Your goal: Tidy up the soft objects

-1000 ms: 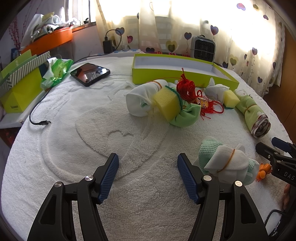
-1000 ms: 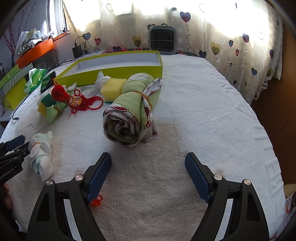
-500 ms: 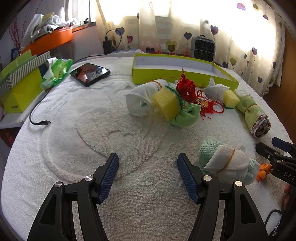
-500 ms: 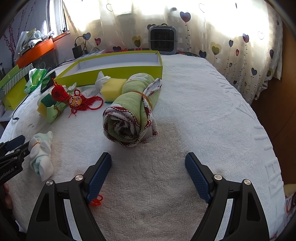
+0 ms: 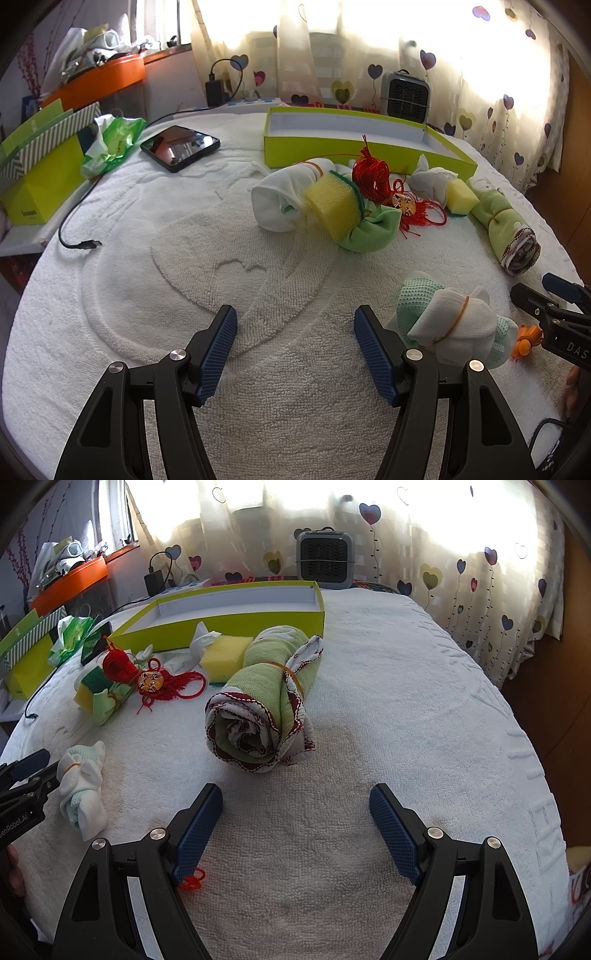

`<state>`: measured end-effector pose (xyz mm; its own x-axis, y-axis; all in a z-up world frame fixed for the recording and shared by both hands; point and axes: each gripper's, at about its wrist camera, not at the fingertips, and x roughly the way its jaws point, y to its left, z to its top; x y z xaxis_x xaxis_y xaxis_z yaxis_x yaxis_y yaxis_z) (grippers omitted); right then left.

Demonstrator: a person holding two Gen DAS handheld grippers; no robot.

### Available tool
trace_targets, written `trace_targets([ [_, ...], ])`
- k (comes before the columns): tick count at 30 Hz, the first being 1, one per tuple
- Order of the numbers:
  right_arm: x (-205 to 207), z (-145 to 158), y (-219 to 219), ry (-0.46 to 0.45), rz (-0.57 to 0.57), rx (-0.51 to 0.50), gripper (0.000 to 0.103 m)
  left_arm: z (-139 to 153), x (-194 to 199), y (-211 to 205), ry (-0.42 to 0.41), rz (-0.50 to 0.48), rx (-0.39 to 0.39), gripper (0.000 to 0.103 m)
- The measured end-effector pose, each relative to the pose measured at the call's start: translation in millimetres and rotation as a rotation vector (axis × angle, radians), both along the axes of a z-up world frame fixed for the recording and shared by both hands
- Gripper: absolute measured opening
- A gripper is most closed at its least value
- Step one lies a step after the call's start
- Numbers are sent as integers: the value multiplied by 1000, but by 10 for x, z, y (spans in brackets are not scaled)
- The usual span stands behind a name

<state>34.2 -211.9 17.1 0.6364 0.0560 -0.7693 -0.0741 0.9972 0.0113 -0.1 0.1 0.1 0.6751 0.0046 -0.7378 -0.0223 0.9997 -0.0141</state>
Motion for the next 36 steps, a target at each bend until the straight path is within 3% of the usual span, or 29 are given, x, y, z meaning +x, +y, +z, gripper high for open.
trace_targets([
  [9,2,1,-40,-3,2,22,82,8,26,23,6,-35,-1,65],
  [17,-98,79,-237,-28,21,141,82,58,-2,130,31,-102,-58,65],
  [22,-221,161,-195,-67,91,150,82,164,-73,155,11,-154,-77,65],
  [30,-376,114,142,-39,290,163,82,274,-165,24,-1,-256,-132,65],
  [36,-376,65,234,-22,307,146,82,254,-156,-82,14,-304,-163,65],
])
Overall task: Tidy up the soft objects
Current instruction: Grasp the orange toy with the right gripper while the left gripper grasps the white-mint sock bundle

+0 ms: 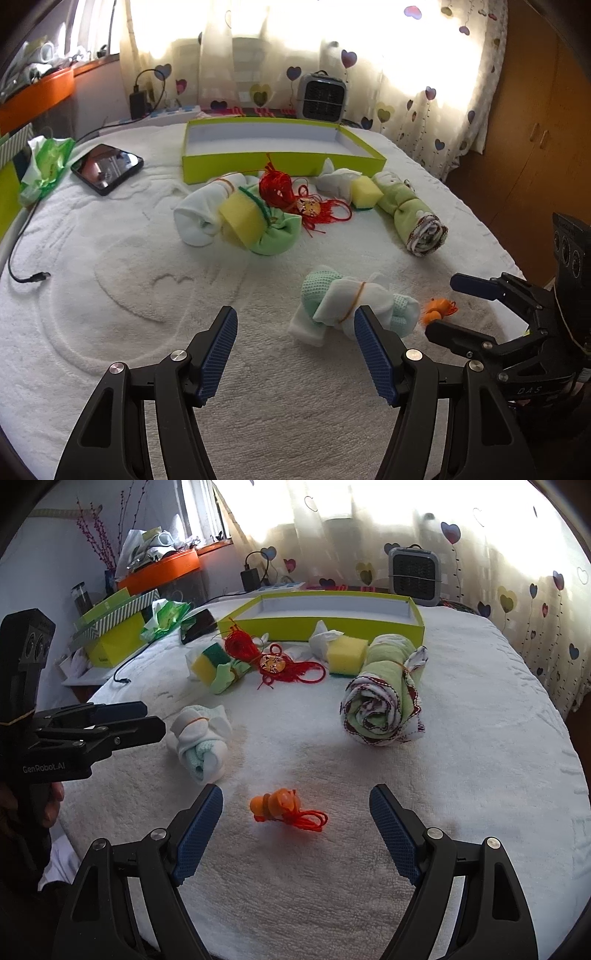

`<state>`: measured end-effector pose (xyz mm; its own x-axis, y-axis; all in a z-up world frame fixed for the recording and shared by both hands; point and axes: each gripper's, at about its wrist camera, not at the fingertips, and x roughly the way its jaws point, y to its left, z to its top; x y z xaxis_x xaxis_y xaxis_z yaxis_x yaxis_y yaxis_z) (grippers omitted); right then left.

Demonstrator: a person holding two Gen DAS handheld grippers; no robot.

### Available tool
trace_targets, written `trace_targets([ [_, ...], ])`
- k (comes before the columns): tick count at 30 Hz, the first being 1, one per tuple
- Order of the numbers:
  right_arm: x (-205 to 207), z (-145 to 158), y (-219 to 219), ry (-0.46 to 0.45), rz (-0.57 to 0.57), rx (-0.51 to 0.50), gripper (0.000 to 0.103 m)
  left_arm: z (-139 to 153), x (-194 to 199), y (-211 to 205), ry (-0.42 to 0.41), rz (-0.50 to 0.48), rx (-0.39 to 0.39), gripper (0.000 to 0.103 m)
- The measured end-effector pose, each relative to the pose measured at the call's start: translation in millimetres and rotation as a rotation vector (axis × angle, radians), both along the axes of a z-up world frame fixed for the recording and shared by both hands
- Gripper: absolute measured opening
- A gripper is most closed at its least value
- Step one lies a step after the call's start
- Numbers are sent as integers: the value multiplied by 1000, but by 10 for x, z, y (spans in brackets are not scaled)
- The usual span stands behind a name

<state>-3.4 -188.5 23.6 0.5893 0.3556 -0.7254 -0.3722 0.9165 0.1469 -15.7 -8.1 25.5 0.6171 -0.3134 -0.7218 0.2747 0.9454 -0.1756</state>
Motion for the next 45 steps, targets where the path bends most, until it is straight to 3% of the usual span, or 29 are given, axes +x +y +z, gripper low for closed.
trace_targets([
  [16,2,-28,1,-14,-1,-42,29,-41,186,-265,34,-61,-37,66],
  [32,58,-1,-148,-21,-51,8,29,-131,385,-343,107,-27,-138,64],
  [42,94,10,-170,-20,-59,23,29,-96,407,-396,97,-49,-153,42],
  [45,104,24,-175,-24,-62,24,29,-83,405,-386,90,-47,-152,40],
])
